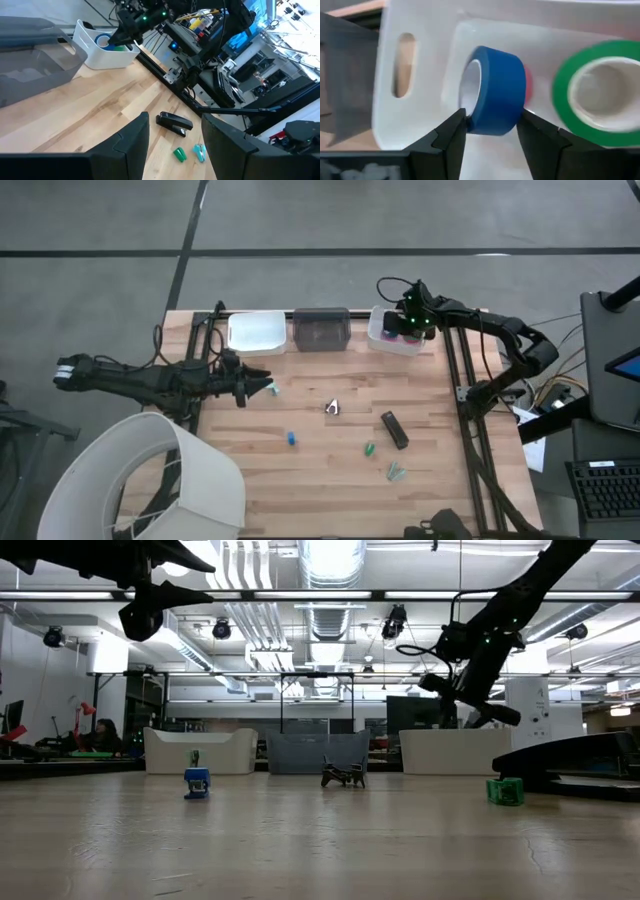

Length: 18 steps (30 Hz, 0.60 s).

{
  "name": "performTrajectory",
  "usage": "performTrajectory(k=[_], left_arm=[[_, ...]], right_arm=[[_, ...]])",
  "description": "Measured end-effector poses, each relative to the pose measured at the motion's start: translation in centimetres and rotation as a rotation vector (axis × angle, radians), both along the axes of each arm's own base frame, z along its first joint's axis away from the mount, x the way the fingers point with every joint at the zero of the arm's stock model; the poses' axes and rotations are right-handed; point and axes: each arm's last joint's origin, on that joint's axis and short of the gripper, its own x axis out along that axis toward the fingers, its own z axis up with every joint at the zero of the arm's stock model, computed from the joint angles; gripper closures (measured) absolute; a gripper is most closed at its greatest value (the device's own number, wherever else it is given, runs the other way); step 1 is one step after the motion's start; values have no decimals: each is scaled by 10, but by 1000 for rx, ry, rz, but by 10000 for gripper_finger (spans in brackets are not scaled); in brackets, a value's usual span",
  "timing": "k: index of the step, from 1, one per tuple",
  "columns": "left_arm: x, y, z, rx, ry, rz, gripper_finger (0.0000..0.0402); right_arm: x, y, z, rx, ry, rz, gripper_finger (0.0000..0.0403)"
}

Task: Pick and place Stapler, Stapler remover, tape
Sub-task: Put the blue tape into the right white bin, then put the black stapler into the black bin

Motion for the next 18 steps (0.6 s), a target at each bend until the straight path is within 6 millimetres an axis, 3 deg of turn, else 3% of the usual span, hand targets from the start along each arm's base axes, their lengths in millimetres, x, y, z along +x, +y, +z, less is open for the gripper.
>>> performTrajectory(k=[6, 18], left_arm=[[0, 0, 0, 0, -2, 0, 218], [0, 0, 0, 4, -4, 0, 218]], right_arm=[[-3, 3, 7, -35, 13, 57, 205], [-16, 19, 52, -201, -67, 55, 179]])
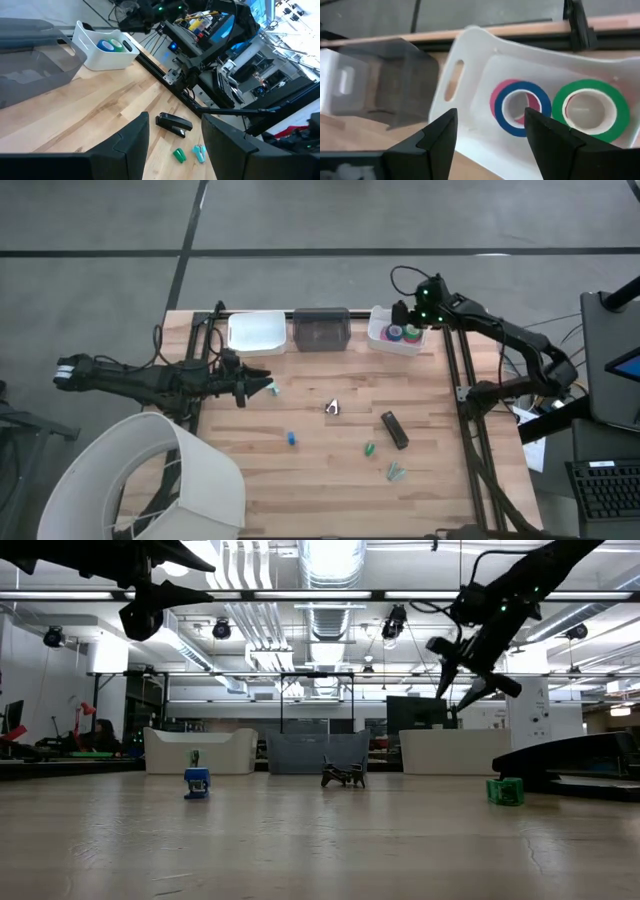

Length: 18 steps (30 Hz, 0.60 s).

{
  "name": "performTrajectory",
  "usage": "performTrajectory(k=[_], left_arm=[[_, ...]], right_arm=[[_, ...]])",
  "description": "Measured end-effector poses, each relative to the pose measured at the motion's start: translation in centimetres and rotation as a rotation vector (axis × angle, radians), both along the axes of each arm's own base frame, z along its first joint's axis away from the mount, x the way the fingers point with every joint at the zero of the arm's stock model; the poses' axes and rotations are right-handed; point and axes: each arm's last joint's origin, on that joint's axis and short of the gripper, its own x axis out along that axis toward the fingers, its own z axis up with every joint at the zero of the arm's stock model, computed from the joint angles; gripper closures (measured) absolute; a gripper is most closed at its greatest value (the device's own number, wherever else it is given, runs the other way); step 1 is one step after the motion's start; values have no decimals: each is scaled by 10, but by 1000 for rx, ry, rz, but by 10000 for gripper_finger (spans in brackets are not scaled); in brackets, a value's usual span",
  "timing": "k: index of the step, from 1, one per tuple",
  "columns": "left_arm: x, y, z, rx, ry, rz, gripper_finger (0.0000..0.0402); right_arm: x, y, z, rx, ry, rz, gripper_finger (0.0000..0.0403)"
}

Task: Pick and place Stapler, Stapler remover, tape
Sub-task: Put the black stapler into the black bin

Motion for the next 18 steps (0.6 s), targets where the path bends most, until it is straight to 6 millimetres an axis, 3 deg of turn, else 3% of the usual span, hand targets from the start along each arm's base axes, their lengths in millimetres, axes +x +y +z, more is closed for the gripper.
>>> performTrajectory(k=[9, 18], left_arm=[[0, 0, 0, 2, 4, 0, 218], [-1, -2, -1, 85, 33, -70, 220]], right_arm=[[-2, 20, 26, -82, -79, 73, 177], [19, 48, 32, -89, -110, 210, 179]])
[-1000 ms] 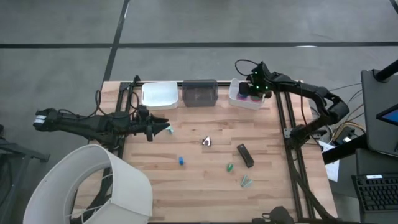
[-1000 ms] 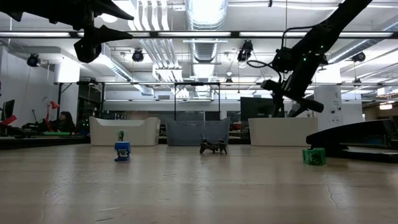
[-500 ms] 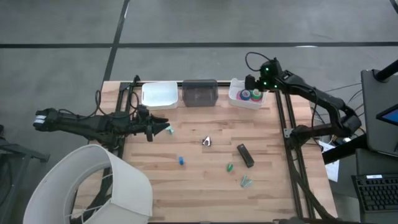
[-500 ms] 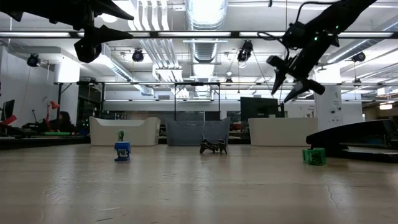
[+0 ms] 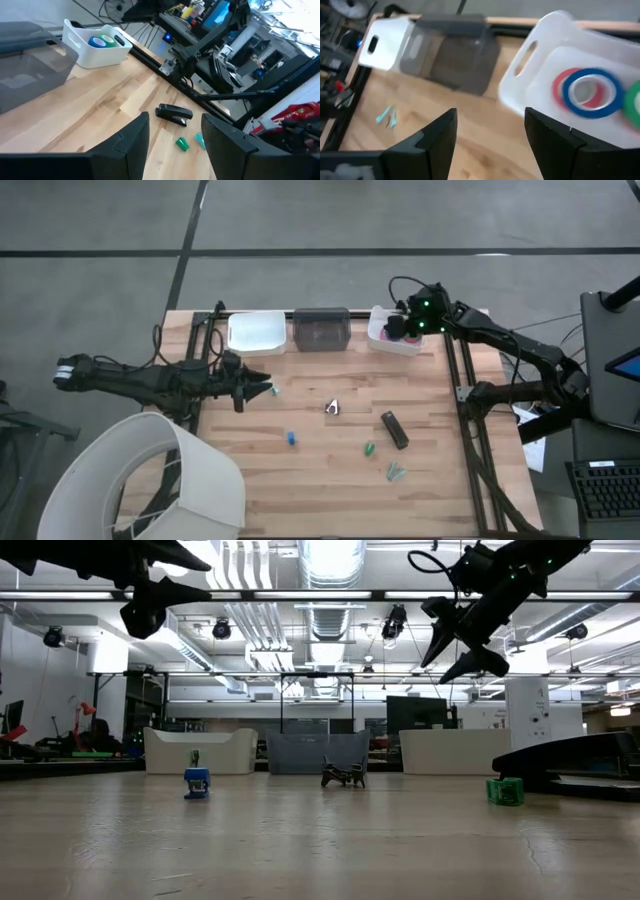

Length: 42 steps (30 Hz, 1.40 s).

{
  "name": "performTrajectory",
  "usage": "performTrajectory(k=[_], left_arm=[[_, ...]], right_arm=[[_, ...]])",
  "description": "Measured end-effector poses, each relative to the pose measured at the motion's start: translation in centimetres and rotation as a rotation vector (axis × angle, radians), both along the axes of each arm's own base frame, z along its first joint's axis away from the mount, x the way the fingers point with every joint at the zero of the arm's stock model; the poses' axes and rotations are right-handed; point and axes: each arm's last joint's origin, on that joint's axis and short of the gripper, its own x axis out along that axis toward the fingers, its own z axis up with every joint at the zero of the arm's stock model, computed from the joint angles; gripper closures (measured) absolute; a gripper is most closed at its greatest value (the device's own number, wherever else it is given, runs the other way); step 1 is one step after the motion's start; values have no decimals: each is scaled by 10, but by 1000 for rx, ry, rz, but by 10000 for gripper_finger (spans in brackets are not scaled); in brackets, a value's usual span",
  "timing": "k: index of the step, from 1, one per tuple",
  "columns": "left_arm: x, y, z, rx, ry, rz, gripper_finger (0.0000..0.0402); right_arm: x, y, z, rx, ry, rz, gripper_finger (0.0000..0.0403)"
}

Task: Pick and place Stapler, Stapler remover, tape
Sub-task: Put the black stapler into the black bin

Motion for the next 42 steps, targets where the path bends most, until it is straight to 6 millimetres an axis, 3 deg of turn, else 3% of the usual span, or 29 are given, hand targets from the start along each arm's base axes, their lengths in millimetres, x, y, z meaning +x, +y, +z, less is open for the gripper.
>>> performTrajectory(k=[13, 18, 21, 23, 27, 34, 42], left_arm=[[-27, 3, -8, 85, 136, 15, 270], [-43, 7, -20, 110, 273, 84, 275], [-53, 9, -31, 294, 438, 98, 274], [-58, 9, -37, 291, 504, 57, 273], [-53, 8, -35, 345, 444, 38, 275], [-44, 7, -33, 467, 187, 39, 274], [-46, 4, -65, 469, 54, -47, 275]], right_arm=[[23, 29, -1, 4, 6, 80, 177], [26, 32, 0, -6, 3, 59, 177], [27, 33, 0, -15, 1, 44, 177], [28, 32, 1, -22, -8, 42, 177], [28, 32, 1, -35, -3, 25, 177], [28, 33, 1, -13, -14, 6, 177], [31, 40, -4, 8, -10, 22, 177]])
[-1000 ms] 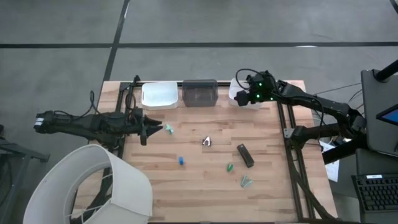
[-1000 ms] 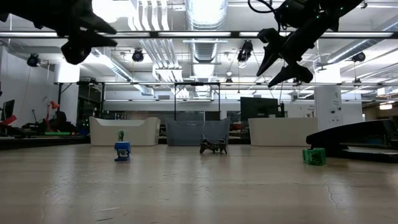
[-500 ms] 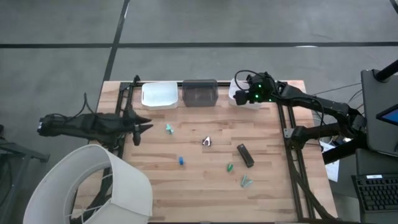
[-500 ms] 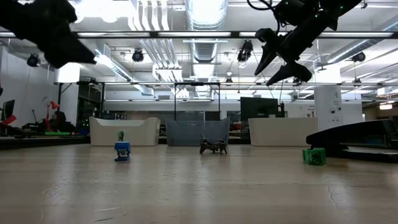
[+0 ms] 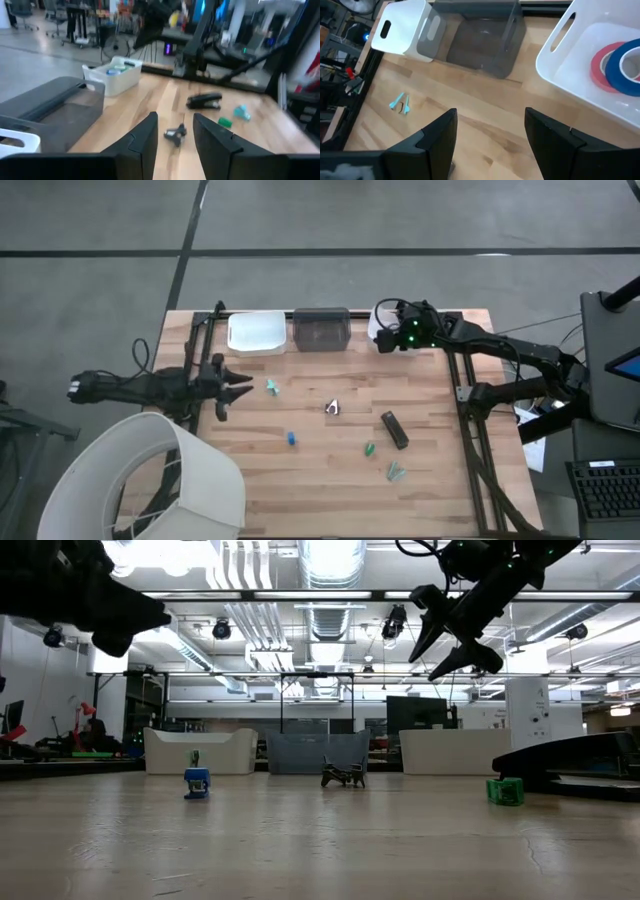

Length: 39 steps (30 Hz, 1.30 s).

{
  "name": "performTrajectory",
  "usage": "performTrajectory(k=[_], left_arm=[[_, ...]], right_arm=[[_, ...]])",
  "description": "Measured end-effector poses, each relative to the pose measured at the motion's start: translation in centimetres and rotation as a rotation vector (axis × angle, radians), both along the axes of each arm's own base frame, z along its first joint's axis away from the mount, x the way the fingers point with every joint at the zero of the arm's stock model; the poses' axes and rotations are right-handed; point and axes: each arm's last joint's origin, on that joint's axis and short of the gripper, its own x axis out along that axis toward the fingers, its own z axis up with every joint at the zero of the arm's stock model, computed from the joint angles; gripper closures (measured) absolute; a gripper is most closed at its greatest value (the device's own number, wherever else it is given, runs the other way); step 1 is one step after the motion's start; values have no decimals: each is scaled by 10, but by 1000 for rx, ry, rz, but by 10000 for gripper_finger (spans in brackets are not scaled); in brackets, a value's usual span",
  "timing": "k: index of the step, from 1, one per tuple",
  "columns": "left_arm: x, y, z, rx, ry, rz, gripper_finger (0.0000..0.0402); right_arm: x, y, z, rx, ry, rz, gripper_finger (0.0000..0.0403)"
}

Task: Pick and place Stapler, Stapler remover, tape
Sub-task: Put the black stapler into the black bin

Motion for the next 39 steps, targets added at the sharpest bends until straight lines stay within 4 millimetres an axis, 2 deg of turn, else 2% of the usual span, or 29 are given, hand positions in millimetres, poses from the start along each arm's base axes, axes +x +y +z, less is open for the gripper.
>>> performTrajectory(k=[4, 14, 28, 39], left_arm=[[-4, 0, -14, -20, -94, -4, 275], [-11, 1, -31, -11, -155, -4, 275], [-11, 1, -34, 102, -134, -8, 273], [-10, 0, -36, 99, -133, -27, 273]], right_arm=[[2, 3, -1, 5, 0, 10, 177], [3, 8, -2, 20, -2, -12, 177], [5, 11, -5, 32, 3, -3, 177], [7, 18, -7, 33, 9, 17, 177]])
